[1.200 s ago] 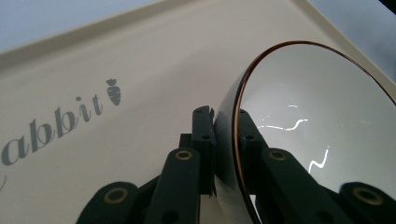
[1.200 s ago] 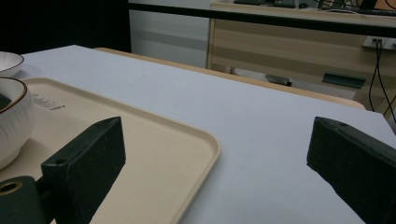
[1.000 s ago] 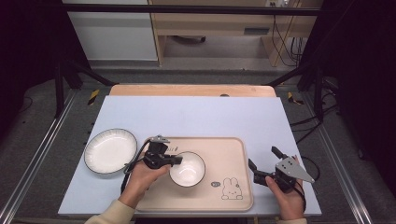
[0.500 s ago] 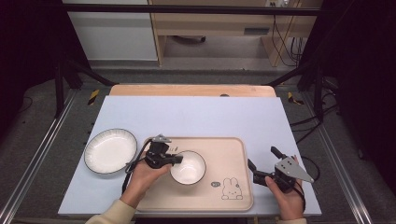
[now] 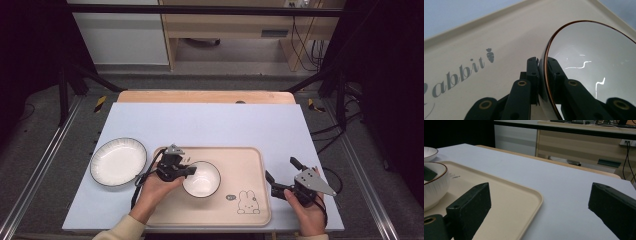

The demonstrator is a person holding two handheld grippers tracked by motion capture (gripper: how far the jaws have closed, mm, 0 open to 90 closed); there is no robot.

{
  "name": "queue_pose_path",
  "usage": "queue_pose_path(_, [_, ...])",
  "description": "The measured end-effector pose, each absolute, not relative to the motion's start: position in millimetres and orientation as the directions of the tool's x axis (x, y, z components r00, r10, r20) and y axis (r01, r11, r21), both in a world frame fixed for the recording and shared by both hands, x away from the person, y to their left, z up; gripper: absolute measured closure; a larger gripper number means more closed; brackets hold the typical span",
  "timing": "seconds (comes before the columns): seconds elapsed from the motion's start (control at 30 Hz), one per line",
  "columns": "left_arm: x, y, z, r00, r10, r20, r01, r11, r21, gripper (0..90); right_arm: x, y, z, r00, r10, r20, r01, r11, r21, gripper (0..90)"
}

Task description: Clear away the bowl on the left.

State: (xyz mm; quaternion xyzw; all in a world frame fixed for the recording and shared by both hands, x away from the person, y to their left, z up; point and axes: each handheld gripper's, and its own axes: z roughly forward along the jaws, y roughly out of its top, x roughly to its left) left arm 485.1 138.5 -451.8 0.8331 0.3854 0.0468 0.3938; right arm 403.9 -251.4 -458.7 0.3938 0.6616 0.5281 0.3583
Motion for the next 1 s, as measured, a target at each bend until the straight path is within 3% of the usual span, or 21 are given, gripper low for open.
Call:
queue_pose_path(0.17, [483.9,138.1,-451.3,0.7,0.683,-0.209,0.592,-0.392,0.705,80.6,404.9,-251.5,-459.1,-0.432,0.9,-0.059,0.145,0.134,0.98,4.4])
queue_pose_path(0.3, [479.7,135.9,-442.3,0.717,0.684,-0.133,0.54,-0.424,0.727,65.9,404.5,-251.2,-458.7,-0.435,0.899,-0.06,0.143,0.134,0.981,4.4])
queue_pose_path(0.47, [478.1,135.3,-434.0,0.727,0.676,-0.122,0.502,-0.403,0.765,48.7,404.8,-251.7,-459.2,-0.435,0.898,-0.058,0.142,0.132,0.981,4.3])
queue_pose_path(0.77, [476.0,135.7,-424.9,0.759,0.636,-0.139,0.439,-0.342,0.831,26.5,405.4,-250.1,-459.3,-0.438,0.897,-0.057,0.147,0.134,0.98,4.1])
queue_pose_path(1.0, [471.7,134.2,-416.4,0.812,0.575,-0.1,0.345,-0.335,0.877,9.2,404.3,-251.2,-458.8,-0.437,0.898,-0.055,0.143,0.13,0.981,3.9])
